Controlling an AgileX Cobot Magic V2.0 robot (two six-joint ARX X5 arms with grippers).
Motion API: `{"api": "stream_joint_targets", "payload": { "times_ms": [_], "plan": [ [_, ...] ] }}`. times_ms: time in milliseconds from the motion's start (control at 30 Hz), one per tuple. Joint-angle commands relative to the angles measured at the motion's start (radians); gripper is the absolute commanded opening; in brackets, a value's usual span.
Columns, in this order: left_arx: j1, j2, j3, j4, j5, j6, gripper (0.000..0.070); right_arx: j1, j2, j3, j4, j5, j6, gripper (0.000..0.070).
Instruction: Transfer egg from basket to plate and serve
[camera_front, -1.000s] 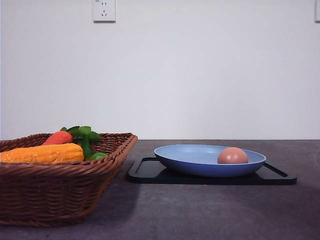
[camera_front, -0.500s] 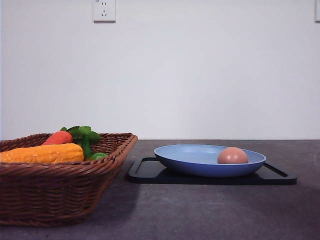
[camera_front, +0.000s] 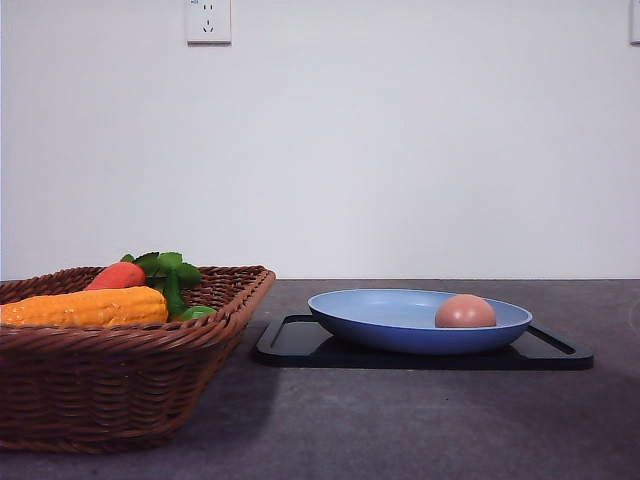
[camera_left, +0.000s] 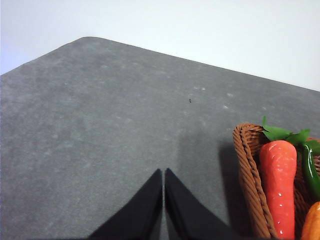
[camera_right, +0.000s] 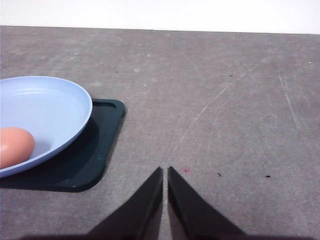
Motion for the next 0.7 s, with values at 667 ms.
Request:
{"api": "stream_joint_targets", "payload": {
  "times_ms": [667],
  "plan": [
    [0.001, -0.002, -0.022, -0.016, 0.001, -0.002, 0.0, 0.0, -0.002, -0.003, 0.01, 0.004, 0.01, 0.0]
  ]
}}
